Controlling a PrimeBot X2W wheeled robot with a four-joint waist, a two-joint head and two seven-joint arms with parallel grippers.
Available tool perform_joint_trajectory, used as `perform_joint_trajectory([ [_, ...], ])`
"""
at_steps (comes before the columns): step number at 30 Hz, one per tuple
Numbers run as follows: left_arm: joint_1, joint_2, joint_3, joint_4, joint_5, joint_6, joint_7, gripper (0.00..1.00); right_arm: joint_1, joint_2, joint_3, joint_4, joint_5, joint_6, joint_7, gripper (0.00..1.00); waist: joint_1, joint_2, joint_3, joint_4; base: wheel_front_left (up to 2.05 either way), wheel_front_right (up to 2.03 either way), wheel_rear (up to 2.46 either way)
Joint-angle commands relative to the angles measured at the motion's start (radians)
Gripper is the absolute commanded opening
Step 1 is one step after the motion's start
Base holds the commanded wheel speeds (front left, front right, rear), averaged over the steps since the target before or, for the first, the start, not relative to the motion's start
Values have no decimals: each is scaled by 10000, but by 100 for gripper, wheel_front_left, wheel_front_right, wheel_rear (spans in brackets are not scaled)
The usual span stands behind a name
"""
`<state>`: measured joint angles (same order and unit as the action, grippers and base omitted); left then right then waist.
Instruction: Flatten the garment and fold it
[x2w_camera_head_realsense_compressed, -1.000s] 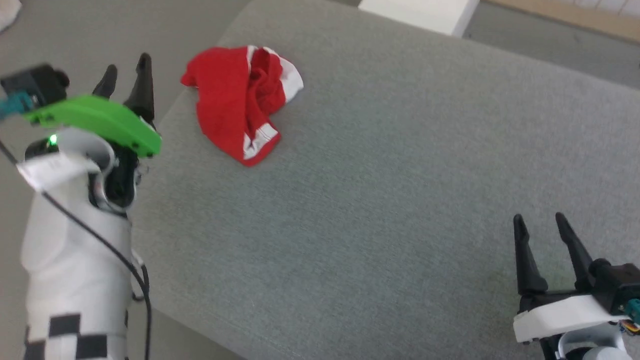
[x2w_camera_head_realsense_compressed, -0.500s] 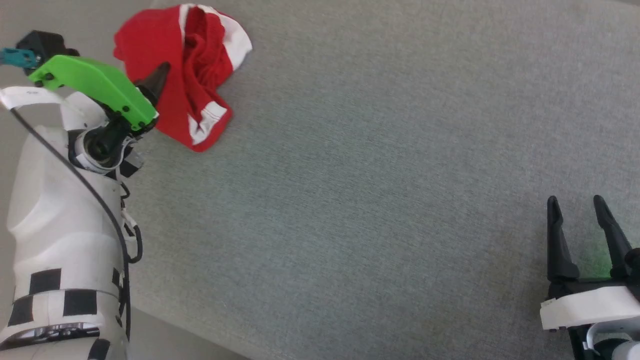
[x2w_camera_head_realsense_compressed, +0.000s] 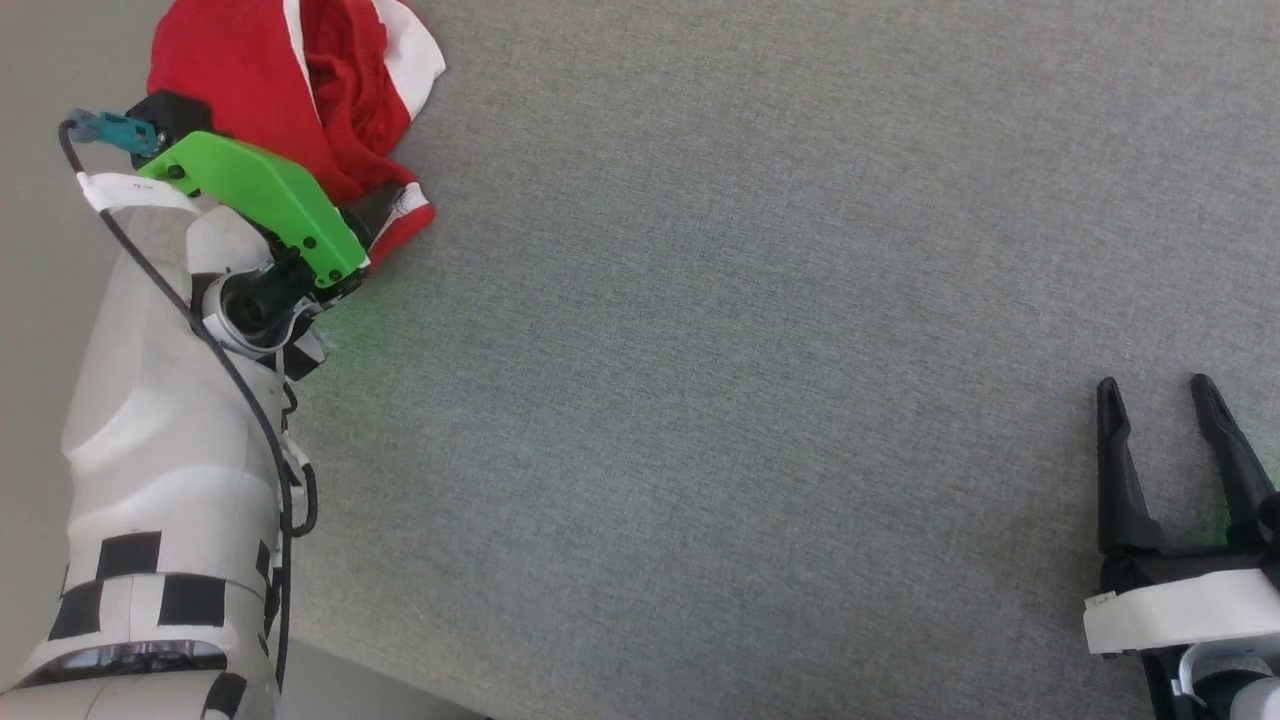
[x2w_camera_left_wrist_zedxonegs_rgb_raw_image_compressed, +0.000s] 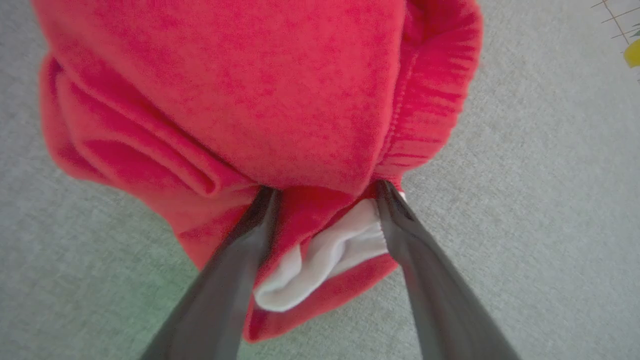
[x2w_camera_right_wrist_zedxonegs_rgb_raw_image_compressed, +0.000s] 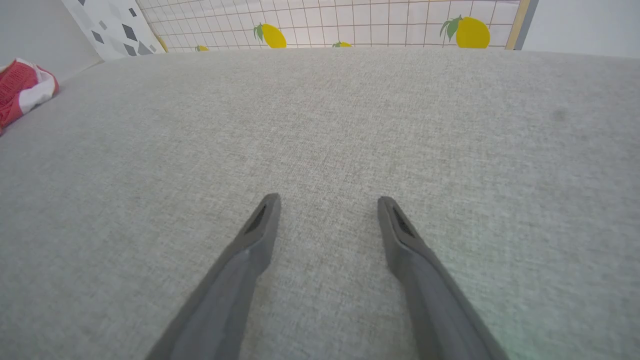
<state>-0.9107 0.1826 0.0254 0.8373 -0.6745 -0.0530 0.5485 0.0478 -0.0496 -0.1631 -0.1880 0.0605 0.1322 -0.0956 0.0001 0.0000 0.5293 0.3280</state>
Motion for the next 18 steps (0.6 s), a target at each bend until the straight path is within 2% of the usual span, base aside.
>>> perform_joint_trajectory([
  [1, 244, -372, -173, 342, -46, -94, 185, 85, -75, -6, -35, 56, -46, -15, 68, 100, -1, 0, 7, 16, 0, 0, 0],
  [2, 242, -364, -202, 311, -29, -173, 43, 10, -74, -6, -42, 63, -47, -15, 73, 100, -1, 0, -1, 27, 0, 0, 0],
  [3, 246, -354, -220, 287, -17, -252, -149, 0, -71, -6, -52, 80, -48, -15, 76, 100, -1, 0, -31, 49, 0, 0, 0],
  [12, -102, 197, -550, -610, 449, -700, -2770, 0, -100, -6, 162, 511, 121, -15, -58, 100, -1, 0, -757, 320, 0, 0, 0],
  [18, -831, 736, -991, -1269, 782, -751, -3302, 0, -82, -6, 473, 1203, 464, -15, -388, 100, -1, 0, -1704, 236, 0, 0, 0],
])
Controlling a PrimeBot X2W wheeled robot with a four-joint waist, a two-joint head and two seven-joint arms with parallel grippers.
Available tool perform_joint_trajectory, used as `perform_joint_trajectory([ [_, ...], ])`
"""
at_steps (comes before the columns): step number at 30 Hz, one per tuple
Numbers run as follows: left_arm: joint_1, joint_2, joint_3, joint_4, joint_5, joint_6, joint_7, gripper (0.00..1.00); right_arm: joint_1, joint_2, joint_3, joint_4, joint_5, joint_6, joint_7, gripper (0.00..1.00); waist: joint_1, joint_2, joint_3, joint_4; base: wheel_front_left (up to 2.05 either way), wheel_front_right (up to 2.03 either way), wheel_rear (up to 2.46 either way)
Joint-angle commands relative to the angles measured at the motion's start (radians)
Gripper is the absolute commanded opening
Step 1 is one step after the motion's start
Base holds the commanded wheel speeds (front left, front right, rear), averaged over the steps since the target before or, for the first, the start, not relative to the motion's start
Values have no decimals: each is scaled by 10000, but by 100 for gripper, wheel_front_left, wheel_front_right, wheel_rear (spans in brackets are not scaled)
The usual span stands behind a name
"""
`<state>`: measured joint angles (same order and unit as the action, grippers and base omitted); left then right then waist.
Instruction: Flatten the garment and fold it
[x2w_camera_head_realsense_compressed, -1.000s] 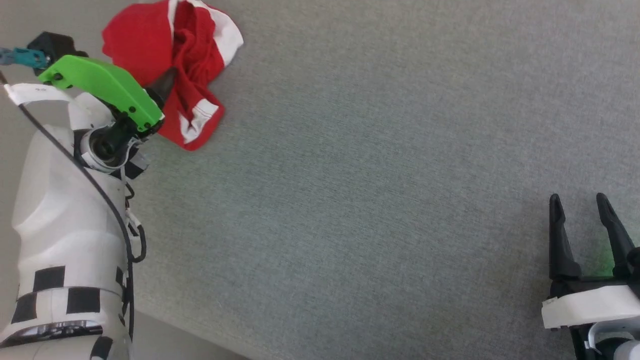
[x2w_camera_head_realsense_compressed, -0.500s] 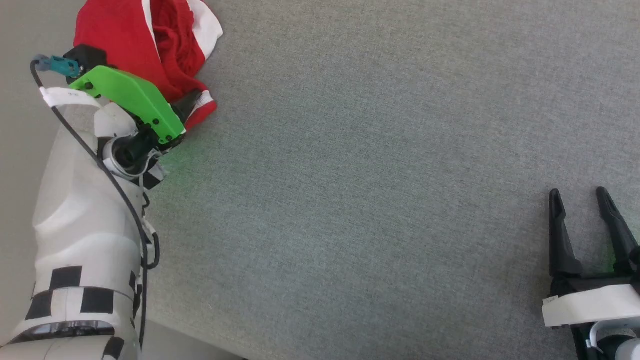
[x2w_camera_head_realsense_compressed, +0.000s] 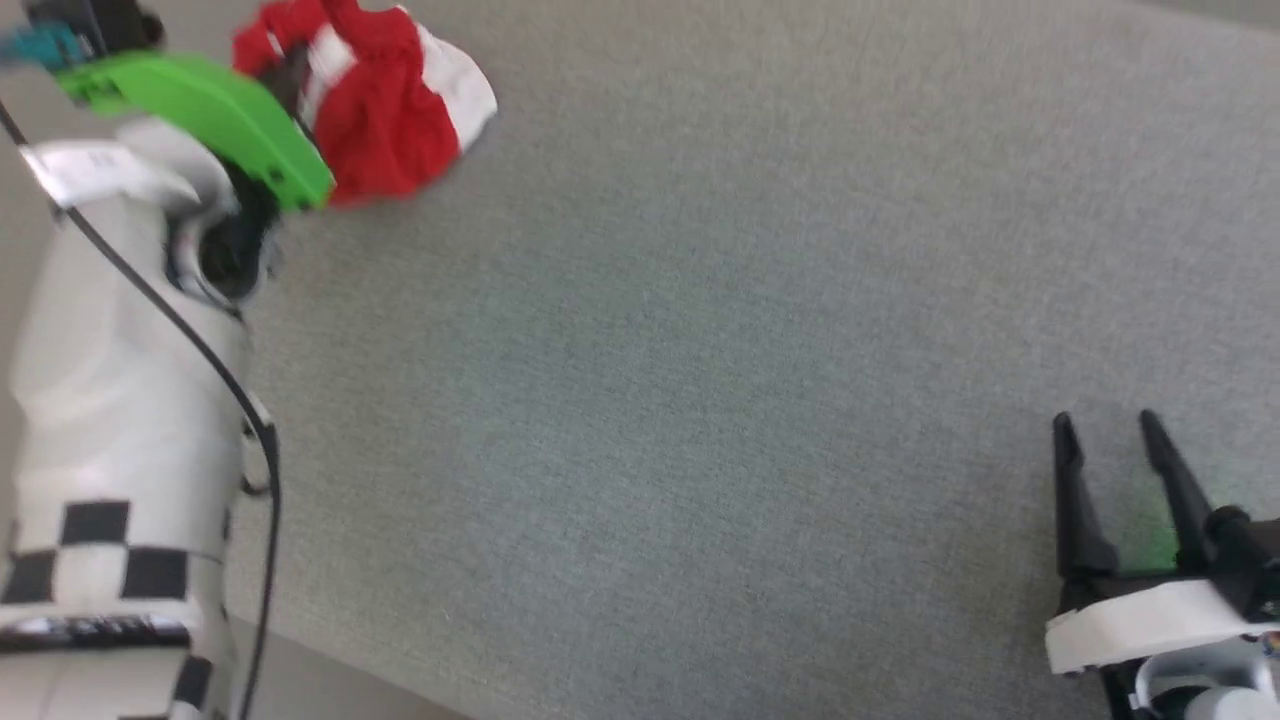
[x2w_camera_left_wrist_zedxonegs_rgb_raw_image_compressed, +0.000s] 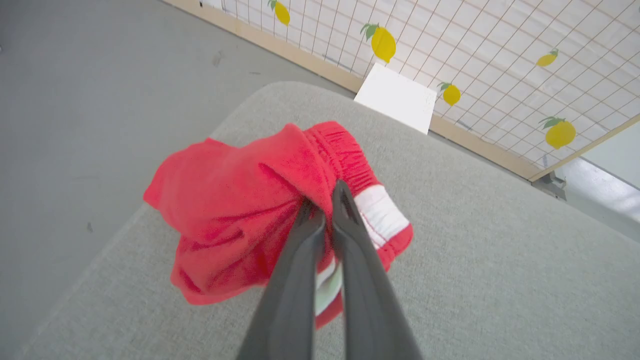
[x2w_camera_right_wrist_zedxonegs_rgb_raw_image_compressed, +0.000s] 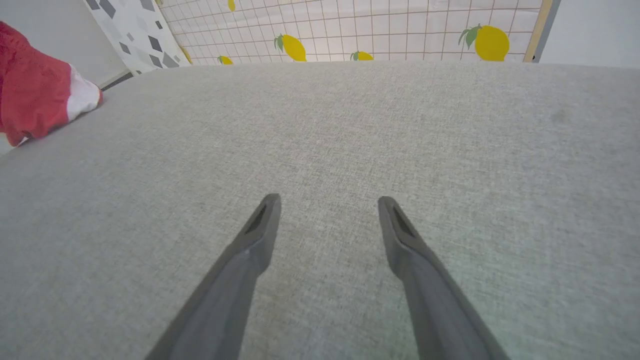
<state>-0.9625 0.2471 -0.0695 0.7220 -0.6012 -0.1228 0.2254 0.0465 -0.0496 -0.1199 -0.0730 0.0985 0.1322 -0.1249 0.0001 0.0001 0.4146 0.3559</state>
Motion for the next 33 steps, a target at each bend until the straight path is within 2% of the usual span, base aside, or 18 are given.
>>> perform_joint_trajectory([
  [1, -436, 151, -128, -237, 79, -58, -64, 0, -71, -6, 88, 178, 156, -15, -171, 100, -1, -1, -728, -108, 0, 0, 0],
  [7, -1322, 670, -759, -1125, 402, -72, 84, 0, -92, -6, 408, 1070, 674, -15, -704, 100, -1, -1, -1828, -899, 0, 0, 0],
  [11, -1874, 785, -1364, -1820, 379, -75, 454, 0, -33, -6, 585, 1604, 999, -15, -985, 100, -1, -1, -2444, -1624, 0, 0, 0],
  [19, -2395, 268, -2669, -3147, -554, -77, 919, 0, -96, -6, 688, 2272, 1406, -15, -1295, 100, -1, -1, -2958, -3042, 0, 0, 0],
  [25, -1641, -274, -3760, -3477, -1540, -77, 1338, 0, -205, -6, 664, 2446, 1518, -15, -1355, 100, -1, -1, -3029, -3872, 0, 0, 0],
  [33, 523, -583, -5222, -2778, -2684, -78, 2310, 0, -189, -6, 663, 2405, 1612, -15, -1366, 100, -1, -1, -2996, -4597, 0, 0, 0],
])
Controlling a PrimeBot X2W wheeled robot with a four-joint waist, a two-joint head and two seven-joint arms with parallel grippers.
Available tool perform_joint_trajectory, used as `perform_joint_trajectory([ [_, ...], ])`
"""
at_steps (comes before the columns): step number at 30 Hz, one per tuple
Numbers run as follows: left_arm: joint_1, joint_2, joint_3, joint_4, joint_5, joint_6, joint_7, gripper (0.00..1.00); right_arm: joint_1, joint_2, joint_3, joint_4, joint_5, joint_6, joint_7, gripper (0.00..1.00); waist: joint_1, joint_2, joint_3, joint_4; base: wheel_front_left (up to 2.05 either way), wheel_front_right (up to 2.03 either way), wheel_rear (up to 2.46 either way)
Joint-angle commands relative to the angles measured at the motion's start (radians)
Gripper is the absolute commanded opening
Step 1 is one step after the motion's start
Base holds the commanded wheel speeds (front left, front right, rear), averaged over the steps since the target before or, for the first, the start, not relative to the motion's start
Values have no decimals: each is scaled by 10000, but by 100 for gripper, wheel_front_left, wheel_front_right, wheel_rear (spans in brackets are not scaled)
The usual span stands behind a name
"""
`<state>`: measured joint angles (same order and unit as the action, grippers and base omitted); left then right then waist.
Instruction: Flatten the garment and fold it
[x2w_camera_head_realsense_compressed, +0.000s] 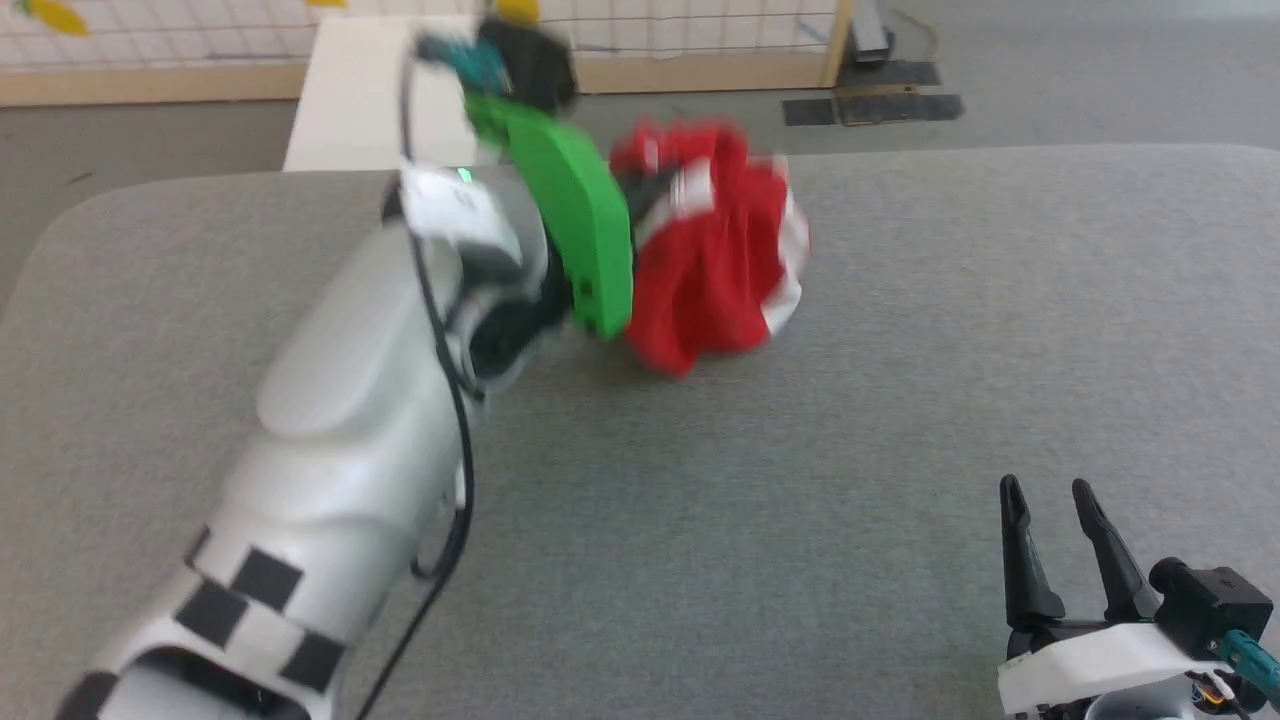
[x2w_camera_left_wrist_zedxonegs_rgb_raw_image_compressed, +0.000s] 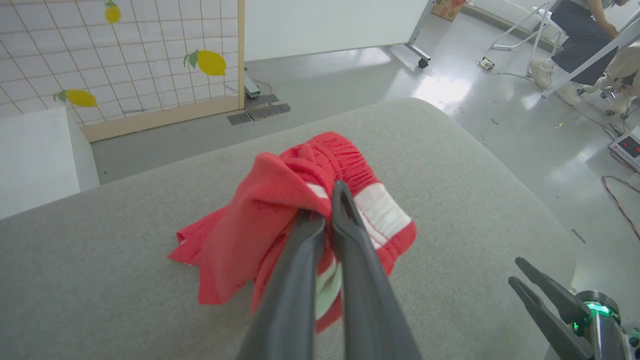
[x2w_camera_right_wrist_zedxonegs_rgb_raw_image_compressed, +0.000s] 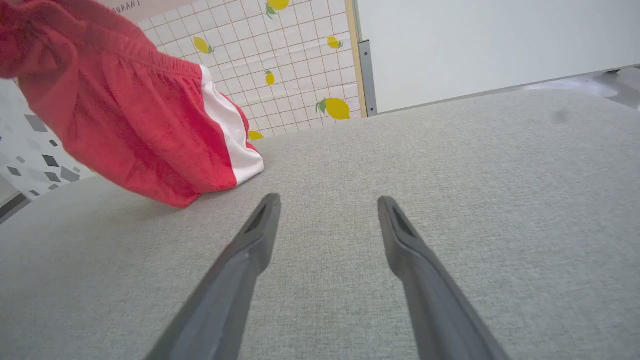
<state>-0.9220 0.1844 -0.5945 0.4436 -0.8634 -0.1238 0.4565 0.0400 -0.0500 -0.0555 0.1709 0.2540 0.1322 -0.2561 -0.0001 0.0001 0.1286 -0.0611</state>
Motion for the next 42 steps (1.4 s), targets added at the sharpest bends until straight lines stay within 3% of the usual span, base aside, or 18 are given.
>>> perform_joint_trajectory([
  [1, 471, 64, -158, 172, -177, -68, 191, 0, -119, -2, 24, -58, 66, -15, -54, 100, 1, -1, -123, -483, 0, 0, 0],
  [9, 2714, 178, -1537, 1246, -566, 151, 2205, 0, 37, -2, -80, -174, 72, -15, -56, 100, 1, -1, -123, -513, 0, 0, 0],
  [12, 3156, 110, -1603, 1189, -683, 332, 2266, 0, 108, -2, -115, -185, 73, -15, -56, 100, 1, -1, -152, -346, 0, 0, 0],
  [14, 3249, 31, -1347, 986, -853, 460, 1959, 100, 131, -2, -121, -180, 64, -15, -56, 100, 1, -1, -204, -223, 0, 0, 0],
  [19, 3218, -32, -198, 206, -1430, 626, 702, 100, 173, -2, -151, -161, 52, -15, -56, 100, 1, -1, -411, 71, 0, 0, 0],
  [23, 3241, 317, 814, -306, -1565, 708, -638, 100, 177, -2, -219, -143, 107, -15, -56, 100, 1, -1, -603, 245, 0, 0, 0],
  [27, 3592, 731, 1904, -754, -1262, 700, -2920, 100, 218, -2, -329, -142, 137, -15, -56, 100, 1, -1, -834, 435, 0, 0, 0],
  [31, 4307, 1290, 2365, -893, -466, 763, -4799, 100, 291, -2, -367, -131, 105, -15, -56, 100, 1, -1, -1012, 546, 0, 0, 0],
  [36, 5591, 1737, 2593, -1160, 643, 1244, -6710, 100, 347, -2, -363, -55, 128, -15, -56, 100, 1, -1, -1122, 610, 0, 0, 0],
  [42, 7407, 1271, 3519, -2100, 1834, 1906, -7172, 100, 283, -2, -385, 248, 222, -15, 74, 100, 1, -1, -1044, 717, 0, 0, 0],
])
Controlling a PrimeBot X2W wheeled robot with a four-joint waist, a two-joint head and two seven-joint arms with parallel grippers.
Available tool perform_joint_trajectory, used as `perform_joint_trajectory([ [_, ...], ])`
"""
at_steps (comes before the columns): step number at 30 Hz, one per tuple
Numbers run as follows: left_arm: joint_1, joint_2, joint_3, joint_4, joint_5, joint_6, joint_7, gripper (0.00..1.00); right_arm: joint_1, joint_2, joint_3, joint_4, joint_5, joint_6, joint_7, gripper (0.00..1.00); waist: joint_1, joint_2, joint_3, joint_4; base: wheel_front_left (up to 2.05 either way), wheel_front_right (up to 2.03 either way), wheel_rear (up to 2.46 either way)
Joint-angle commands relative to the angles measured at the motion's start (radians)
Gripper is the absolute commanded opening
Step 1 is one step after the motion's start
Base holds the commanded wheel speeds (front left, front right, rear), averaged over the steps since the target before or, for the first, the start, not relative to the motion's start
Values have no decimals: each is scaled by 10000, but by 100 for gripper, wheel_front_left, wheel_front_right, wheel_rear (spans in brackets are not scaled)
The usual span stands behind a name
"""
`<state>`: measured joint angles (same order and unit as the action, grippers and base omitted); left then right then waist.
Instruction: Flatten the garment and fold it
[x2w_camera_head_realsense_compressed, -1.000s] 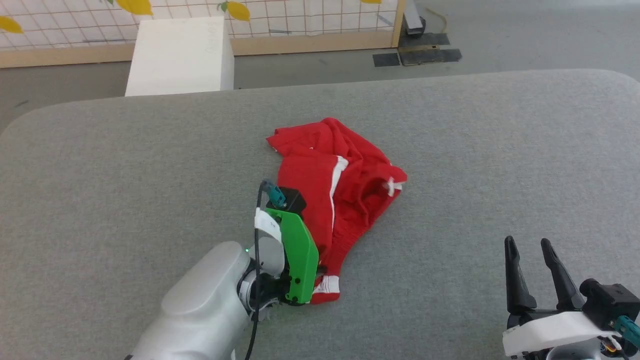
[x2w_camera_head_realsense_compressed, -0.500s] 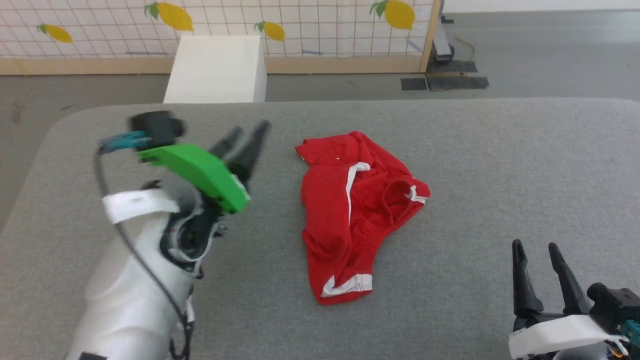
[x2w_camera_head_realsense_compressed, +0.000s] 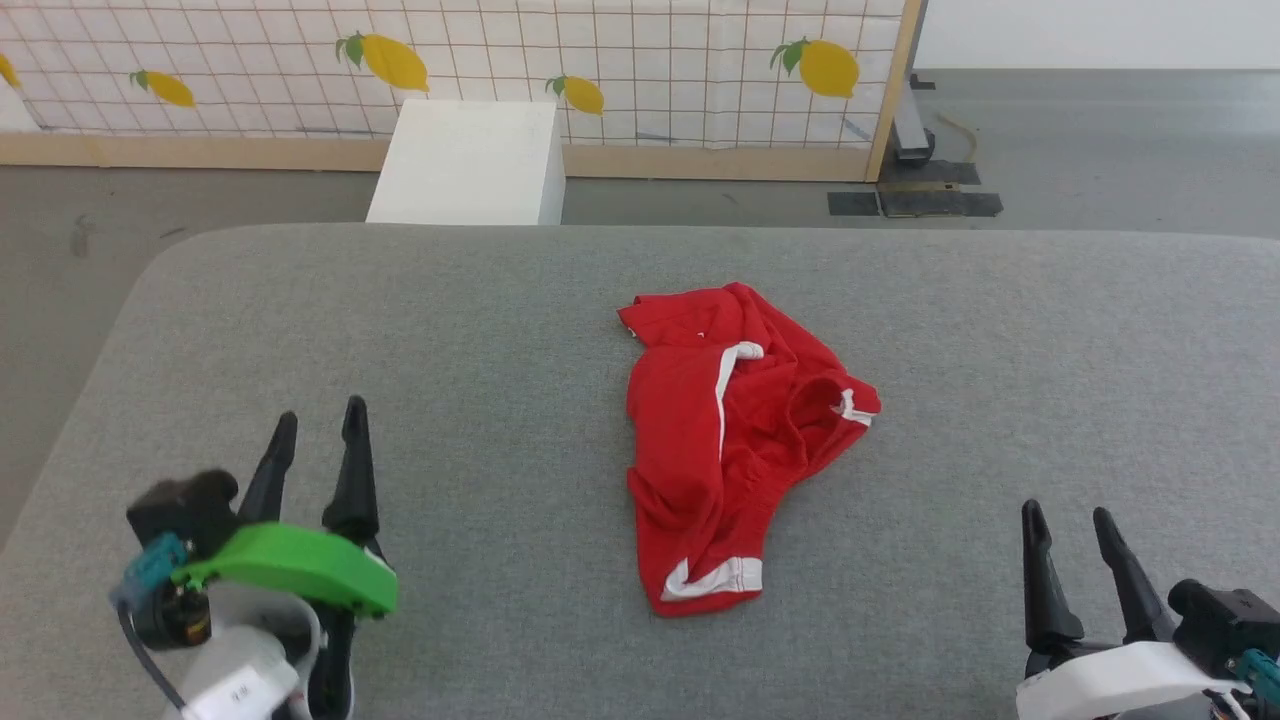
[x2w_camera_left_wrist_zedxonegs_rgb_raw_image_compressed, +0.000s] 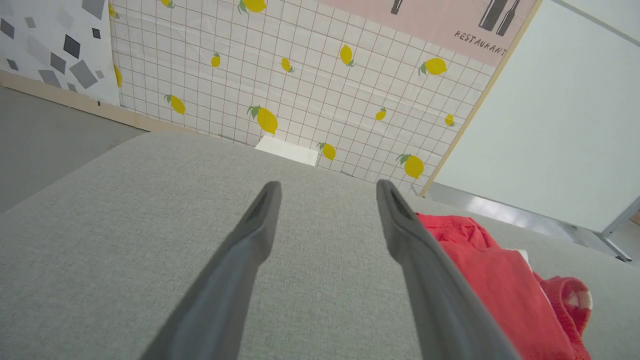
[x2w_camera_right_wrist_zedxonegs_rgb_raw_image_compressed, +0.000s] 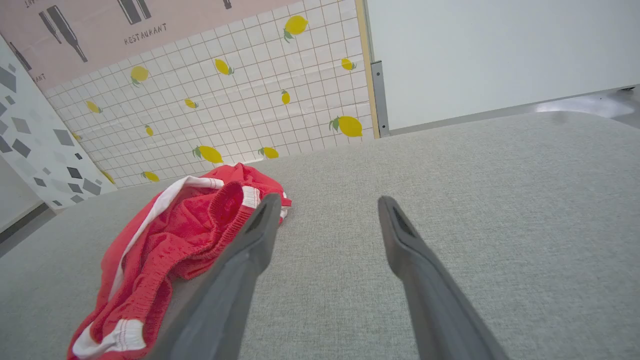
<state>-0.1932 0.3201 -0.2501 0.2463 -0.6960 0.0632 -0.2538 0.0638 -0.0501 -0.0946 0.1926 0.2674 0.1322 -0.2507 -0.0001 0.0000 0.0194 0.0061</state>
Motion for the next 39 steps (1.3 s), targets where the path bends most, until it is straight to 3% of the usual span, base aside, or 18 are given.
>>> perform_joint_trajectory([
  [1, 351, -218, 249, -333, 395, 38, -72, 100, 10, -1, 19, 70, 103, -15, 88, 100, 1, 0, 86, 74, 0, 0, 0],
  [6, 1323, -987, 973, -1162, 1662, -7, -77, 100, -624, -1, 355, 283, -36, -15, 779, 100, 1, 0, 397, 190, 0, 0, 0],
  [12, 1372, -1530, 1330, -1468, 2597, -336, -78, 100, -2575, -1, 617, 591, -587, -15, 2443, 100, 1, 0, 1034, 388, 0, 0, 0],
  [17, 1016, -1962, 1547, -1519, 3058, -665, -79, 100, -4457, -1, 786, 1152, -1478, -15, 4512, 100, 1, 0, 1580, 690, 0, 0, 0],
  [24, 566, -2382, 1760, -1359, 3293, -1106, -79, 100, -5701, -197, 1349, 1920, -2560, -15, 7589, 100, 1, 0, 2172, 1165, 0, 0, 0],
  [32, 326, -2614, 1981, -1274, 3366, -1380, -79, 100, -5911, -517, 1532, 2059, -2985, -15, 8359, 100, 1, 0, 2508, 1368, 0, 0, 0],
  [33, 319, -2628, 2004, -1258, 3382, -1405, -79, 100, -5916, -514, 1516, 2033, -2969, -15, 8334, 43, 1, 0, 2519, 1358, 0, 0, 0],
  [34, 315, -2638, 2022, -1249, 3394, -1424, -79, 100, -5916, -508, 1484, 1997, -2943, -15, 8282, 11, 1, 0, 2521, 1347, 0, 0, 0],
  [35, 303, -2650, 2051, -1252, 3358, -1457, -79, 100, -5914, -512, 1454, 1941, -2899, -15, 8211, 0, 1, 0, 2522, 1336, 0, 0, 0],
  [39, 230, -2682, 2026, -1282, 3283, -1536, -79, 100, -5871, -599, 941, 1660, -2420, -15, 7957, 0, 1, 0, 2527, 1372, 0, 0, 0],
])
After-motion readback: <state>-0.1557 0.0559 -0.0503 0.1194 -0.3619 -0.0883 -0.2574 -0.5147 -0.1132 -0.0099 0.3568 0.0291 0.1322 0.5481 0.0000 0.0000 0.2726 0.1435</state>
